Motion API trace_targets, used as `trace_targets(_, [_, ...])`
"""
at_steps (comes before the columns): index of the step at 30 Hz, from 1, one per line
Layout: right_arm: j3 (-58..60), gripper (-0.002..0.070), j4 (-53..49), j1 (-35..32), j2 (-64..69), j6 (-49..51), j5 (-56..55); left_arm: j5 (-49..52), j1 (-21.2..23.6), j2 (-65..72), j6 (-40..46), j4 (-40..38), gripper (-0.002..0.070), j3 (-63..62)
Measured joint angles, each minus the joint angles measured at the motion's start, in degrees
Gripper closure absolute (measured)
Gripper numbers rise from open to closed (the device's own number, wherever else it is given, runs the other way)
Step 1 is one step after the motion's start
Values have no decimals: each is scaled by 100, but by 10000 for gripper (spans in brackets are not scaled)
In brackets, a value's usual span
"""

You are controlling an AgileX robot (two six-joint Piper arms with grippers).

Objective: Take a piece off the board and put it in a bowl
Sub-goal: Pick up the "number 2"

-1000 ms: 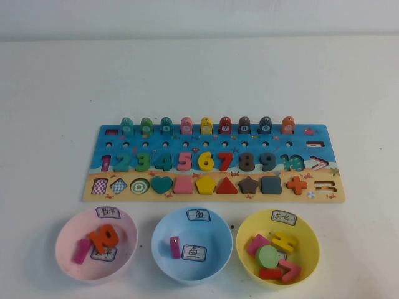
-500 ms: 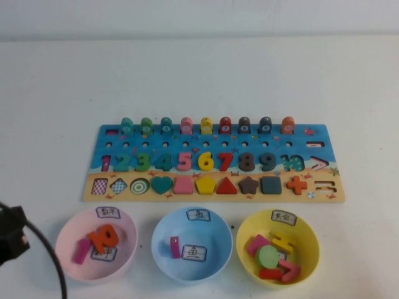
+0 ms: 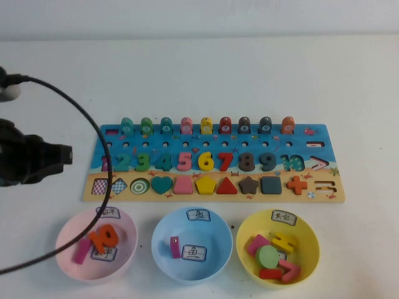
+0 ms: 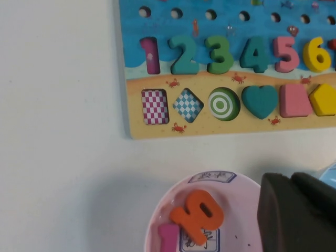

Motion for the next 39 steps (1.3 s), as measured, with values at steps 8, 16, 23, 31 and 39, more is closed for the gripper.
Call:
trace_targets(8, [0,694,0,0,0,0,0,709,0,1640,1,0,680,-1246])
trace_targets(16, [0,694,0,0,0,0,0,1006,-293,2719,-284,274,680,-2074])
trace_targets(23, [0,694,0,0,0,0,0,1467,-846,3495,-745,885,680,-2972])
trace_targets(31, [0,694,0,0,0,0,0,1883,-915,4111,-700,1115,644,-3528])
trace_targets(39, [0,694,0,0,0,0,0,1885,-915,4486,-716,1193,370,-3736])
